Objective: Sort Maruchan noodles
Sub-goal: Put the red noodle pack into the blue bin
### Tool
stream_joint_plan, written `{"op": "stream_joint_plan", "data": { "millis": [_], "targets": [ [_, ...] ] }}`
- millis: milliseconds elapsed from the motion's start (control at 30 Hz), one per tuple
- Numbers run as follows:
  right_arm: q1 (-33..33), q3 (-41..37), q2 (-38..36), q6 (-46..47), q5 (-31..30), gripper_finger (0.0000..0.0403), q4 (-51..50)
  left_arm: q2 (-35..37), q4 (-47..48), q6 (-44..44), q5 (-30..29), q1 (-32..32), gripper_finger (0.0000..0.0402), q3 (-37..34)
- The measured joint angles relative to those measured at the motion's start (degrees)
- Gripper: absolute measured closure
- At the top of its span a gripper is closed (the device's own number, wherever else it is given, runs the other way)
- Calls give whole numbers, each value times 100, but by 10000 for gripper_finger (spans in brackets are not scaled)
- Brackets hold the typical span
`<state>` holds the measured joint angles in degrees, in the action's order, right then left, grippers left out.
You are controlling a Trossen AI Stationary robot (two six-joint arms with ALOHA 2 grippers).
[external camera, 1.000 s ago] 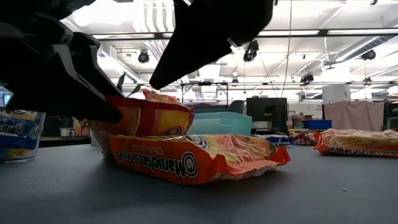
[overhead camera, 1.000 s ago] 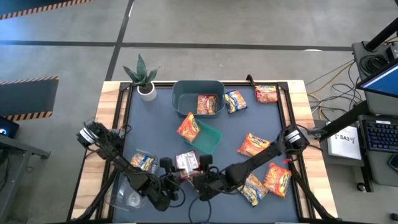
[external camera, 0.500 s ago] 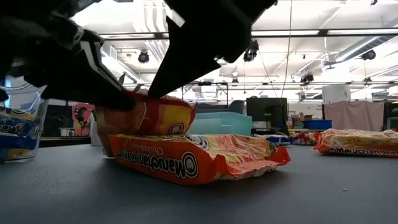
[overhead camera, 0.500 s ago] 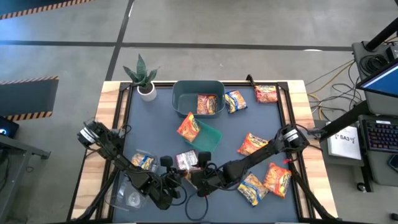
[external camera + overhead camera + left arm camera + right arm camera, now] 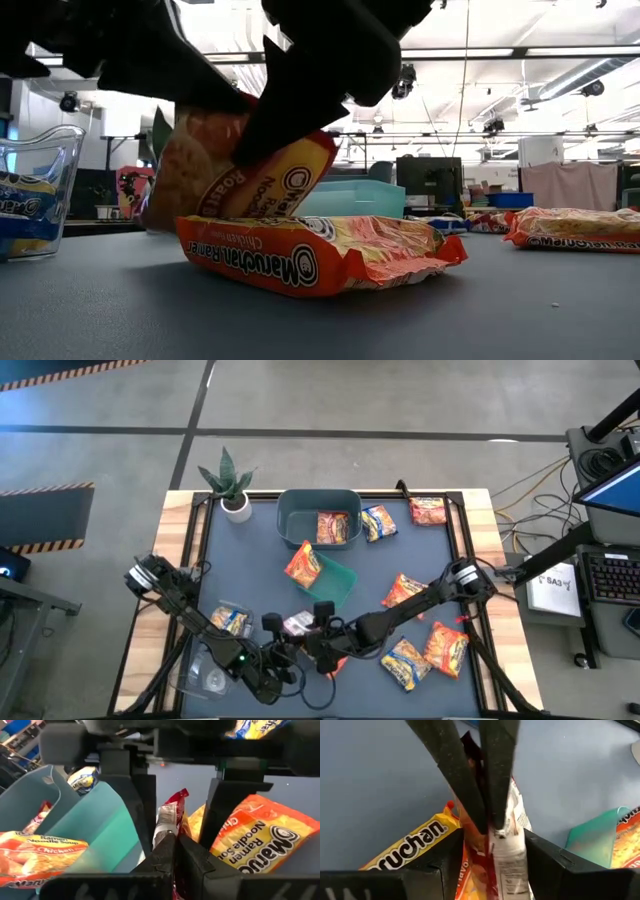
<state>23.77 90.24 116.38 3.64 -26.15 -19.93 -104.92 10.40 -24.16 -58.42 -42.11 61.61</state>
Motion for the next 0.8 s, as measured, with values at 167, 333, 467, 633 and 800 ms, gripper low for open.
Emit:
{"op": "stream_joint_plan", "data": {
  "millis": [167, 333, 467, 633, 800],
  "targets": [
    [-14, -2, 0, -75, -60, 269, 109, 0, -4, 115, -41, 0, 400, 56],
    [-18, -2, 0, -125, -112, 357, 121, 10, -5, 120, -284, -12, 400, 56],
    [-25, 36, -33, -125, -91, 383, 67, 230, 149, 321, -286, -33, 386, 55],
    [-24, 90, -101, -79, -28, 384, -101, 737, 672, 402, -299, -50, 333, 56],
    [-20, 221, -195, -31, -15, 385, -312, 1287, 1336, 496, -545, -135, 280, 56]
  ]
}}
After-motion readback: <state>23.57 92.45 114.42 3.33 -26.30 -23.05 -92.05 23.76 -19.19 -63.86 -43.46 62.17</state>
